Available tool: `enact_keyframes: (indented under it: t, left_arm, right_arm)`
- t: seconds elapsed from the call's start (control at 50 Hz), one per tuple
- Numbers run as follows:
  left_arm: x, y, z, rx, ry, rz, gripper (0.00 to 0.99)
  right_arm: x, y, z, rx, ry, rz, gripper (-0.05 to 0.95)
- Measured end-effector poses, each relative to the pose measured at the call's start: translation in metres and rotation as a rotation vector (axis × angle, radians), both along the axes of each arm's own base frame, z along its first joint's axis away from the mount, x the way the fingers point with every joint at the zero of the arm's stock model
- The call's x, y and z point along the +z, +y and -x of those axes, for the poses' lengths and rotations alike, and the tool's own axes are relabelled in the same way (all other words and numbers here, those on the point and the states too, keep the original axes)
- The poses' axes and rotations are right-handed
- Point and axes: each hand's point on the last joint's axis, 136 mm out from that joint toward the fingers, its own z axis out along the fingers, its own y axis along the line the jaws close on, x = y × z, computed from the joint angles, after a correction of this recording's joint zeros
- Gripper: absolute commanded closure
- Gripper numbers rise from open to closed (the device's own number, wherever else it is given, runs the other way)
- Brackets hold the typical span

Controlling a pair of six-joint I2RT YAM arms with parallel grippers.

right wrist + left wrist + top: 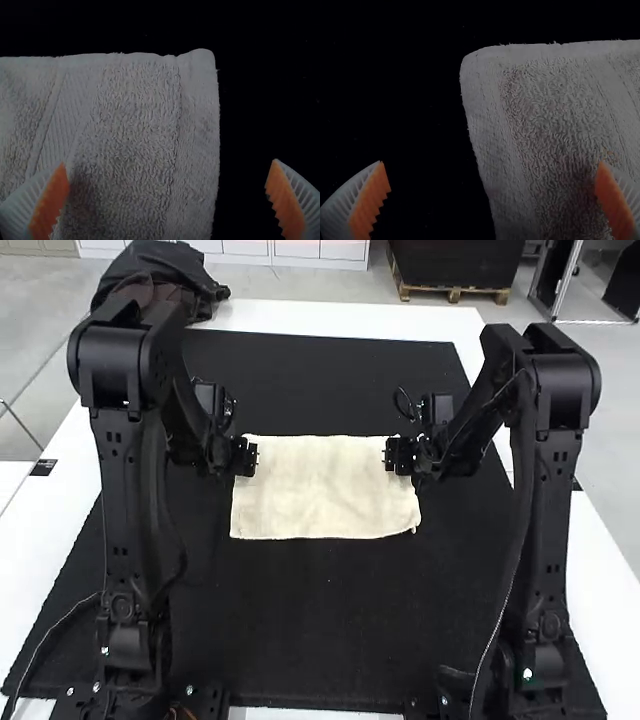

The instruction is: Fold the towel.

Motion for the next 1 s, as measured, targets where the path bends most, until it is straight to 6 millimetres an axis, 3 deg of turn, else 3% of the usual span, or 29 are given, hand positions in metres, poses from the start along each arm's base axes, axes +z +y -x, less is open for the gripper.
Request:
enact_keyframes:
  t: [0.42, 0.48, 0.52, 0.54, 0.56, 0.6, 0.62, 0.64, 0.66, 0.68, 1.0]
  left_arm:
    - [-0.002, 0.0, -0.003, 0.0, -0.015, 0.0, 0.043]
    - [-0.002, 0.0, -0.003, 0.0, -0.014, -0.001, 0.11]
    - [-0.002, 0.0, -0.003, 0.0, -0.015, -0.002, 0.185]
    - [-0.002, 0.001, -0.003, 0.001, -0.014, -0.005, 0.248]
    - [-0.002, 0.001, -0.003, 0.002, -0.015, -0.006, 0.334]
    - [-0.003, 0.0, -0.004, -0.004, -0.016, -0.007, 0.572]
    - [-0.003, 0.0, -0.004, -0.006, -0.016, -0.007, 0.744]
    - [-0.004, -0.001, -0.004, -0.012, -0.016, -0.004, 0.838]
    - [-0.004, -0.002, -0.005, -0.016, -0.017, -0.003, 0.915]
    - [-0.004, -0.004, -0.005, -0.022, -0.019, 0.001, 0.979]
    - [-0.004, -0.012, -0.007, -0.052, -0.028, 0.003, 0.97]
  right_arm:
    - [-0.003, 0.0, -0.002, -0.001, 0.004, 0.001, -0.01]
    - [-0.003, 0.0, -0.002, -0.001, 0.004, 0.001, 0.0]
    - [-0.003, 0.0, -0.002, -0.001, 0.004, 0.001, 0.07]
    - [-0.003, 0.0, -0.002, 0.0, 0.003, 0.0, 0.15]
    - [-0.003, 0.0, -0.002, 0.0, 0.003, 0.0, 0.26]
    - [-0.003, -0.001, -0.002, -0.006, 0.004, 0.003, 0.57]
    - [-0.003, -0.002, -0.003, -0.013, 0.003, 0.003, 0.76]
    - [-0.003, -0.004, -0.004, -0.018, 0.003, 0.0, 0.88]
    - [-0.003, -0.005, -0.004, -0.02, 0.003, -0.003, 0.93]
    - [-0.004, -0.006, -0.005, -0.024, 0.003, -0.006, 0.91]
    - [-0.004, 0.002, -0.005, -0.009, 0.006, -0.063, 0.92]
